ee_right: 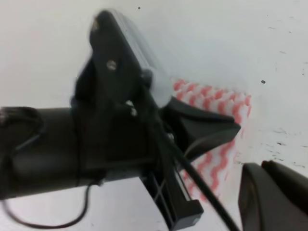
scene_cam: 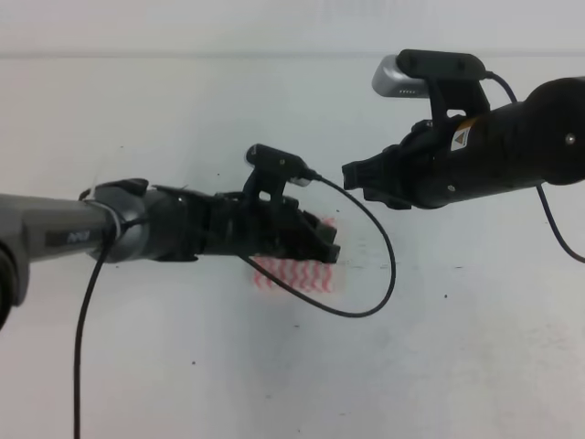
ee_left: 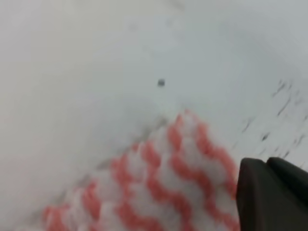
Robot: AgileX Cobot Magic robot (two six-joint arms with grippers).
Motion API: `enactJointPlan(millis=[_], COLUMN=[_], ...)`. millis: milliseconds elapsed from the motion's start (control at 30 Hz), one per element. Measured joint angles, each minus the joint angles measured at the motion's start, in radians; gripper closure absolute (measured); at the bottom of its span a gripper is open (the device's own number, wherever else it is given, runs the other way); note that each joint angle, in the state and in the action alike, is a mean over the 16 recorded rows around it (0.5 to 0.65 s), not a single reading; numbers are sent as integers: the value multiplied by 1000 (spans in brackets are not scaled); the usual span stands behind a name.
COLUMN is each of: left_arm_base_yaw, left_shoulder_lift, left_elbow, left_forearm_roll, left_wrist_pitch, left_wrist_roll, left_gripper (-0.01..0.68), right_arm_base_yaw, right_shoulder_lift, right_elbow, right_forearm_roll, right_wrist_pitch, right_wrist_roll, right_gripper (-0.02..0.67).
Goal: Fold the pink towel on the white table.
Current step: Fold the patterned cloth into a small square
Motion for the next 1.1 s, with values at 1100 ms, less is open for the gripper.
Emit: enactJointPlan(millis=[1100], left_arm_base_yaw=[0], left_shoulder_lift=[-1150], left_elbow=[644], left_forearm_roll=[-55], left_wrist_pitch=[-543], left_wrist_roll=[-33], left_gripper=[680], right_arm_base_yaw=[0], right_shoulder_lift=[-630], right_elbow=[527], right_forearm_roll=[-134], right_wrist_pitch=[-168], right_wrist_roll=[128], right_gripper=[665])
